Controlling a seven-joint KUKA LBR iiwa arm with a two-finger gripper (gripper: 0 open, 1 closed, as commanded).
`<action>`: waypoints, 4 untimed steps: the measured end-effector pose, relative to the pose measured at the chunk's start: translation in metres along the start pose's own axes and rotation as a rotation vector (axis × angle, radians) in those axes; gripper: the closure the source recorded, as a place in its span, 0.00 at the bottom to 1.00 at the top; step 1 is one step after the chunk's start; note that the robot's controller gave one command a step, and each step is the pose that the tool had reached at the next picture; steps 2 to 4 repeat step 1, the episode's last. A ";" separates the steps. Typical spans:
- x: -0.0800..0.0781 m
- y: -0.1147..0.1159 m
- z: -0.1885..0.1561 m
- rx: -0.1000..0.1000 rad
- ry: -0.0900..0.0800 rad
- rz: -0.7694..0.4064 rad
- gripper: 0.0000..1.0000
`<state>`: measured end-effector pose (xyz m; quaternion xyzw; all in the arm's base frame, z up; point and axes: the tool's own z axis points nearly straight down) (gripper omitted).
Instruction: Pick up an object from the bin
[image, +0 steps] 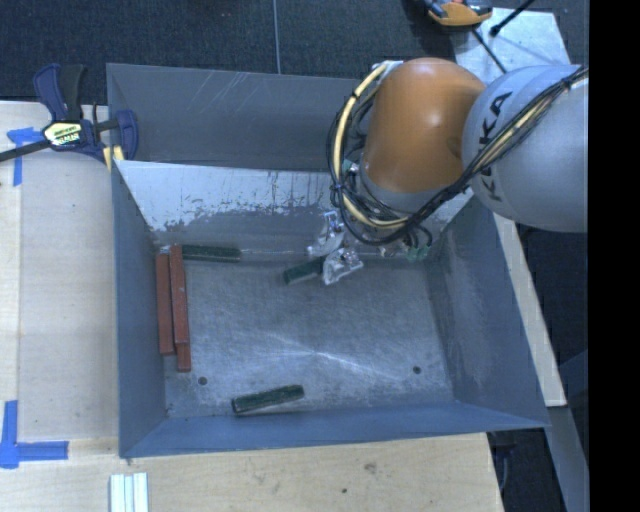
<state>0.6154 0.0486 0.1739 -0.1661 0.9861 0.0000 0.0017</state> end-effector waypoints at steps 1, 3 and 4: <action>0.004 0.002 -0.035 0.000 0.002 0.007 1.00; 0.004 0.002 -0.035 0.000 0.002 0.007 1.00; 0.004 0.002 -0.035 0.000 0.002 0.007 1.00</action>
Offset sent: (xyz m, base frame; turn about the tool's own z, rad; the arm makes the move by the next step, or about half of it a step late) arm 0.0019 -0.0064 0.1069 -0.0295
